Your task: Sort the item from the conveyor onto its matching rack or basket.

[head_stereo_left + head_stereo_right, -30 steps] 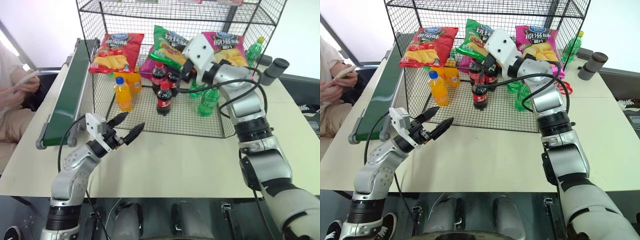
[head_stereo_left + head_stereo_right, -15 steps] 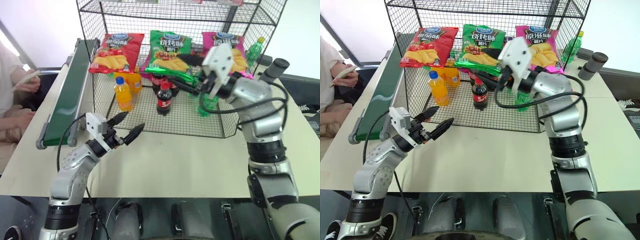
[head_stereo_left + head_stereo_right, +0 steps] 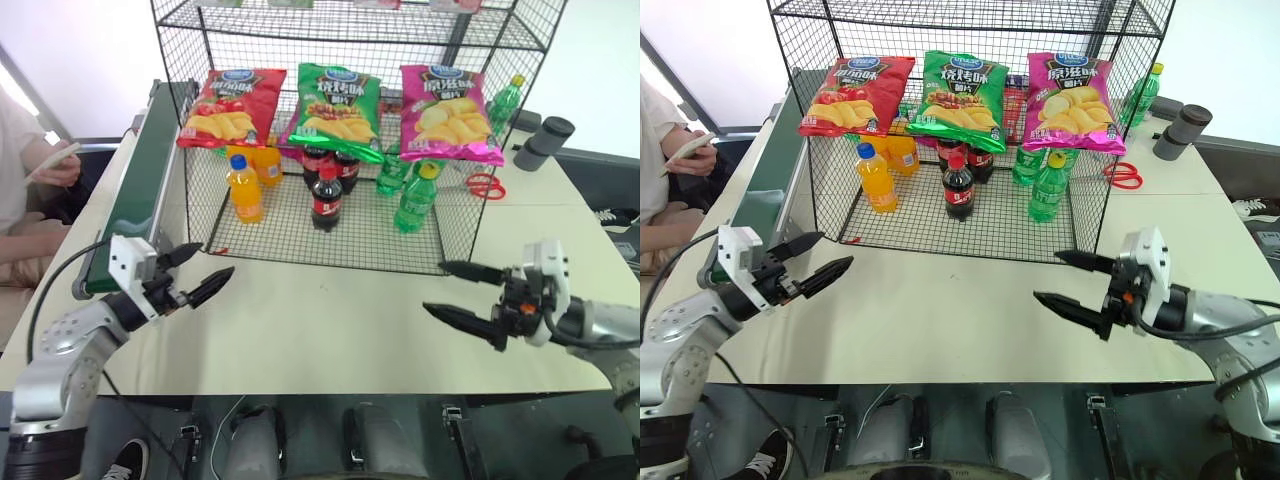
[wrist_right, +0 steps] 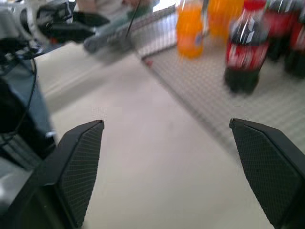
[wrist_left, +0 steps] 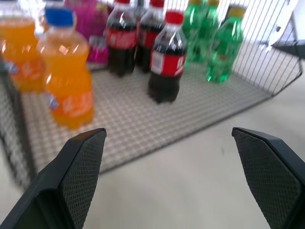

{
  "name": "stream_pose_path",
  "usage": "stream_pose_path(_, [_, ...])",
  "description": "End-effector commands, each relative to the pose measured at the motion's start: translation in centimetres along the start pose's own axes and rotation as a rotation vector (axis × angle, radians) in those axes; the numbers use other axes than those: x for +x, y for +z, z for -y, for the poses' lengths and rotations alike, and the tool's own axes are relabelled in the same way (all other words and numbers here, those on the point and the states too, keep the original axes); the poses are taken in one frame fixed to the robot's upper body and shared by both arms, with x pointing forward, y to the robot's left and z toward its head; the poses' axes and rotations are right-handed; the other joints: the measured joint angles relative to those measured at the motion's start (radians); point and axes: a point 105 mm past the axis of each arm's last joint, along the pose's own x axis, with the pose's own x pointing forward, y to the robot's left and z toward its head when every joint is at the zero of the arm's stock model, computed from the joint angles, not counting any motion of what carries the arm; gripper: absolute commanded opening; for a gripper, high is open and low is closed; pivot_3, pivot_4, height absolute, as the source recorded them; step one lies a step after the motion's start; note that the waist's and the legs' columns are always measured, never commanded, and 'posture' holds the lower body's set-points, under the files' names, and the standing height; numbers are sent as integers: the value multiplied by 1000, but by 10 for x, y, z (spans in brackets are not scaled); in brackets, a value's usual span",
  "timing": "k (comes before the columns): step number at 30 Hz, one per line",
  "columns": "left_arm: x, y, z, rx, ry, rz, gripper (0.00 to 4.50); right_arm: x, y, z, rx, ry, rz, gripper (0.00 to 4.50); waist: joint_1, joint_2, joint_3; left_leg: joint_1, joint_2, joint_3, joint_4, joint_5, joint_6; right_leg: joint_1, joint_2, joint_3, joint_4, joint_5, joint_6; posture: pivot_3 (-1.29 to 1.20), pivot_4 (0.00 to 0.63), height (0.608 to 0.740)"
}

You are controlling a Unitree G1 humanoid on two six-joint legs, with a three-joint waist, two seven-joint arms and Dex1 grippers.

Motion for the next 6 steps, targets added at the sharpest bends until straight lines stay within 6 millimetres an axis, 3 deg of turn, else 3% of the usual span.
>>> stream_pose_path(1, [-6,15,-21,60,79,19,4500,-4,11,11,-97,-54,32,4409,2,0,0,0,-1,0,0,0,0,0,0,0,0,0,0,0,150,740])
stream_pose_path(6, [-6,21,-27,75,93,5,4500,-3,10,16,-138,-58,19,4409,4,0,0,-1,-2,0,1,0,0,0,0,0,0,2,3,0,150,740])
